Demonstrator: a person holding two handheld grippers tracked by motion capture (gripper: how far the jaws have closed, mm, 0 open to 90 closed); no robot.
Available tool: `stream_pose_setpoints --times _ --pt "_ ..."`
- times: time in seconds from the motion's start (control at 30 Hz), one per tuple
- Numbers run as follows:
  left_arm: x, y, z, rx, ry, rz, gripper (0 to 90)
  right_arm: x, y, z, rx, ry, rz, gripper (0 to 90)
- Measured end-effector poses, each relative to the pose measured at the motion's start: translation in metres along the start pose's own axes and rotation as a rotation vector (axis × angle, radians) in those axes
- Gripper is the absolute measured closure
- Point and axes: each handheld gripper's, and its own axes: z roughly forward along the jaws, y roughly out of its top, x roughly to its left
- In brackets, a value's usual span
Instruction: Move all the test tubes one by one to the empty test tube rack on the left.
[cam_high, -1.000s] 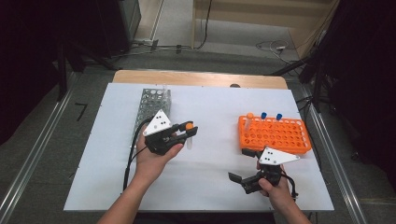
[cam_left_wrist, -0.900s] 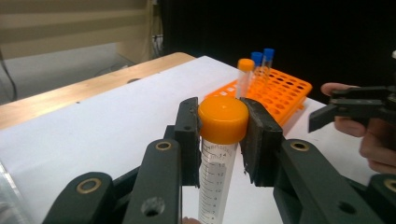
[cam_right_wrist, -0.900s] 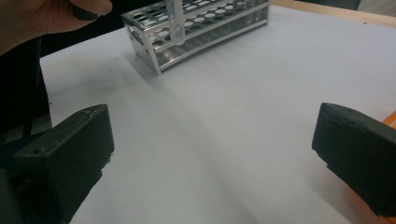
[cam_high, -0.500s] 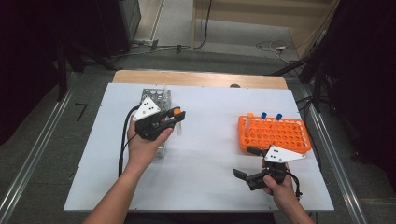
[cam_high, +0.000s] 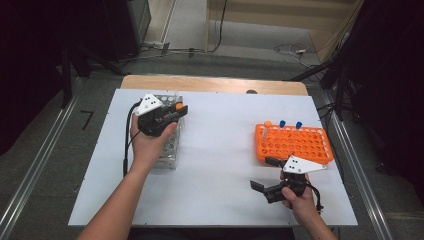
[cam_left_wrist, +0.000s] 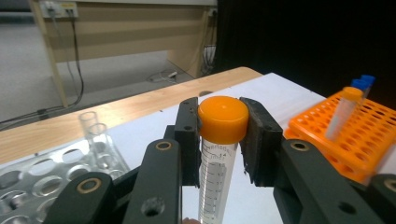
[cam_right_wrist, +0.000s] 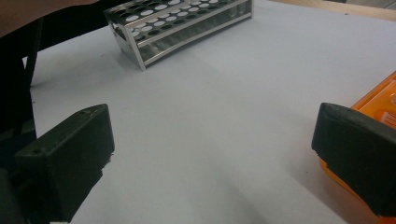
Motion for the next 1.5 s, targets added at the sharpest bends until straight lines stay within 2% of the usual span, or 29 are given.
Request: stream_pose_setpoints --times 0.47,0.67,0.93,1.07,1.17,1.37,1.5 --pt "0.025 0.009 0.013 -0.024 0.091 -0.013 71.1 -0.001 -0.001 0.002 0.008 -0.005 0.003 0.0" --pt "0.031 0.012 0.023 -0.024 0.128 -0.004 71.1 -0.002 -0.002 0.003 0.01 -0.007 0.002 0.0" --pt "0.04 0.012 0.033 -0.049 0.185 -0.031 71.2 -0.002 -0.002 0.003 0.011 -0.008 0.002 0.0" --pt "0.043 0.014 0.036 -0.064 0.192 -0.031 71.2 -0.003 -0.002 0.002 0.011 -0.008 0.004 0.0" --pt "0.046 0.015 0.038 -0.073 0.193 -0.054 71.2 -0.003 -0.003 0.003 0.012 -0.006 0.002 0.0" --pt "0.046 0.01 0.043 -0.04 0.208 -0.024 71.1 -0.003 -0.003 0.002 0.012 -0.007 0.004 0.0" --pt "0.044 0.006 0.045 -0.019 0.22 -0.02 71.1 -0.004 -0.003 0.002 0.012 -0.006 0.003 0.0"
